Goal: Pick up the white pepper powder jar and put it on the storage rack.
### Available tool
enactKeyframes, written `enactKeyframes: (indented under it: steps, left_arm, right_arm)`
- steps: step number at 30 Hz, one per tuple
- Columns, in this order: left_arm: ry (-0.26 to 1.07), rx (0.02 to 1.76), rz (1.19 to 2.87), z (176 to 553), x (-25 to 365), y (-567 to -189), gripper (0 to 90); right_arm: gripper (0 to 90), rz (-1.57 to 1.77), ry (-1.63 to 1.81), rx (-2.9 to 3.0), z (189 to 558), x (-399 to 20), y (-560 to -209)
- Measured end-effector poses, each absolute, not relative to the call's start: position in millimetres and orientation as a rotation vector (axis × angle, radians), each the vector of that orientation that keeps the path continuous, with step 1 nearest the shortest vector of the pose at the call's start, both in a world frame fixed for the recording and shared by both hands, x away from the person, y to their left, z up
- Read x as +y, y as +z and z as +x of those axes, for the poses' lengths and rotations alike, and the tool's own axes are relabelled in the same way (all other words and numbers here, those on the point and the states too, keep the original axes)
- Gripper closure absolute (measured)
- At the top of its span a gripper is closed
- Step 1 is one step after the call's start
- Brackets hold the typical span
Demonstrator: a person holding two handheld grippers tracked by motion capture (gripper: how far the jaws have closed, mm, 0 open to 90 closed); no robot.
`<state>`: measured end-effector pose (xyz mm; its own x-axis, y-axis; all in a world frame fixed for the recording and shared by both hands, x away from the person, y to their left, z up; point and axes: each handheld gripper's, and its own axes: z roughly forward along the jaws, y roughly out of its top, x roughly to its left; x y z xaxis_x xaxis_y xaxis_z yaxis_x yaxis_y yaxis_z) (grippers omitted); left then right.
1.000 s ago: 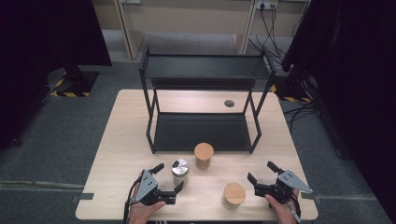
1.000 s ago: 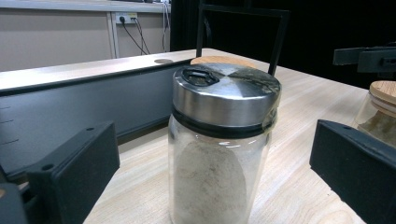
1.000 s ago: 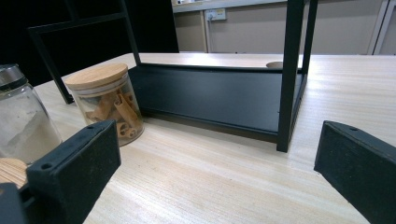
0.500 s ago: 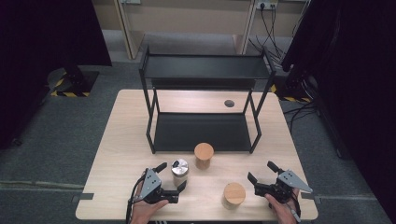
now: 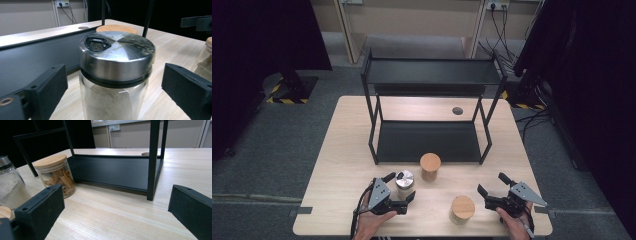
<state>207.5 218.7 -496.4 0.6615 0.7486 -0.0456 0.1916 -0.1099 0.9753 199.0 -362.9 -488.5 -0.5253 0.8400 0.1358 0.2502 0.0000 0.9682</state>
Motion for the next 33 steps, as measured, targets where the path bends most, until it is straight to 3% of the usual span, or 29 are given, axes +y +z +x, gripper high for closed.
enactKeyframes:
  steps: [5,13,33]
  left_arm:
    - [0.568,0.789,1.668,209,216,-495,12.9]
    - [0.585,0.789,1.701,211,211,-494,30.5]
    - [0.587,0.828,1.665,210,218,-482,30.9]
  right_arm:
    - [0.6,1.121,1.557,1.784,199,-363,-489]
    - [0.8,1.127,1.559,1.783,199,-364,-489]
    - [0.9,1.126,1.56,1.778,198,-364,-489]
